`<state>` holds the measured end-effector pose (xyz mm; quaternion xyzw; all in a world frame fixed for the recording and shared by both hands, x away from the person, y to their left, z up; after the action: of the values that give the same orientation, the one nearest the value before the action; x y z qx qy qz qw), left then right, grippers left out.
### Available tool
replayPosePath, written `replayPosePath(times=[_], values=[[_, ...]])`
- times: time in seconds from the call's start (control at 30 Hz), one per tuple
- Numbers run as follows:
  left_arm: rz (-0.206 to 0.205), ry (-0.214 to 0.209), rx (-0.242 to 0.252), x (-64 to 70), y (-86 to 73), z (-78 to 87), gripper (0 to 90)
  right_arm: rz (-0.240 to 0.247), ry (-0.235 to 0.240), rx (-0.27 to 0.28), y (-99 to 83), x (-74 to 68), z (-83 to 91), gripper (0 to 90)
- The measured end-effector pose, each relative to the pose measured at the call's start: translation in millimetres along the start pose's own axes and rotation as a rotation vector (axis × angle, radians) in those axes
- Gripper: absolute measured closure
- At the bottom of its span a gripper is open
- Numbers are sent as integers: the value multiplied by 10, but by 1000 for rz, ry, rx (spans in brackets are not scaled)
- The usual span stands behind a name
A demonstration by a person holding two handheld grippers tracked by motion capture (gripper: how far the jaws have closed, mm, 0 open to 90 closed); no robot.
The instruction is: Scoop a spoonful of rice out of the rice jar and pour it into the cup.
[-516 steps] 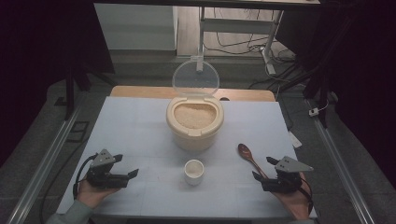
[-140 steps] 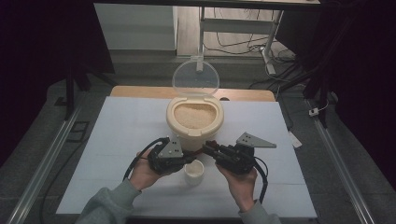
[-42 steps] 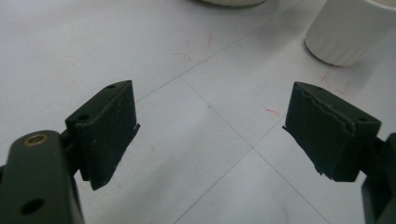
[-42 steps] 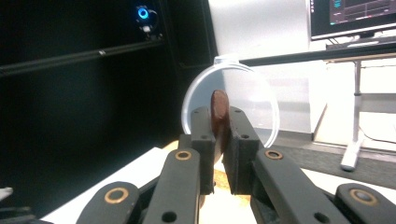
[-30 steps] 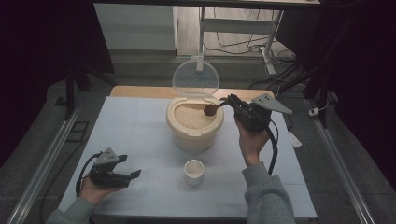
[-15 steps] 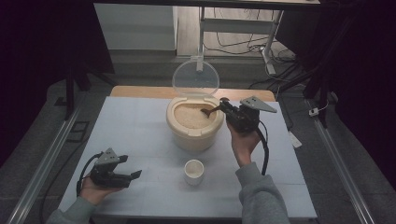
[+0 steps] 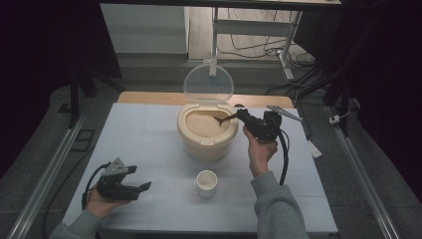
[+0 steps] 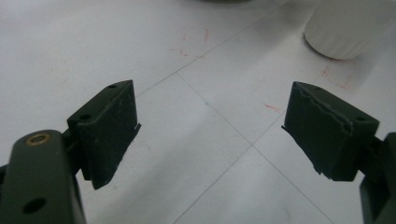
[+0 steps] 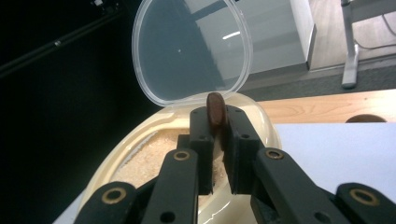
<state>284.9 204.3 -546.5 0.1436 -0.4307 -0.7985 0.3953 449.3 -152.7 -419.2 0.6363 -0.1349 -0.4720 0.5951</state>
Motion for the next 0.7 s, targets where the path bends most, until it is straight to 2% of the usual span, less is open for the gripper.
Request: replayPosePath(times=[0.1, 0.17, 0.37, 0.57, 0.7], values=[[1, 1, 0, -2, 0, 1, 172, -24, 3, -3, -1, 3, 9, 818], [2, 2, 0, -3, 0, 0, 172, -78, 25, 2, 10, 11, 34, 819], [-1, 3, 2, 2, 3, 1, 172, -116, 35, 4, 14, 11, 59, 819], [-3, 3, 3, 2, 6, 4, 173, -219, 48, 7, -11, 38, 70, 817], [-3, 3, 4, 2, 5, 5, 173, -237, 55, 5, -20, 50, 78, 817]])
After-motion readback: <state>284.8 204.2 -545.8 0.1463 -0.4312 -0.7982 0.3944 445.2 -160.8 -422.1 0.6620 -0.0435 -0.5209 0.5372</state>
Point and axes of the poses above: each handheld gripper's, and its own axes: z roughly backward along the jaws, y roughly out of its top, x roughly to its right, the point moved 6 cm from there along -z, roughly forward along the jaws, and after that the axes turned 4 degrees about x, right-handed, at the moved point
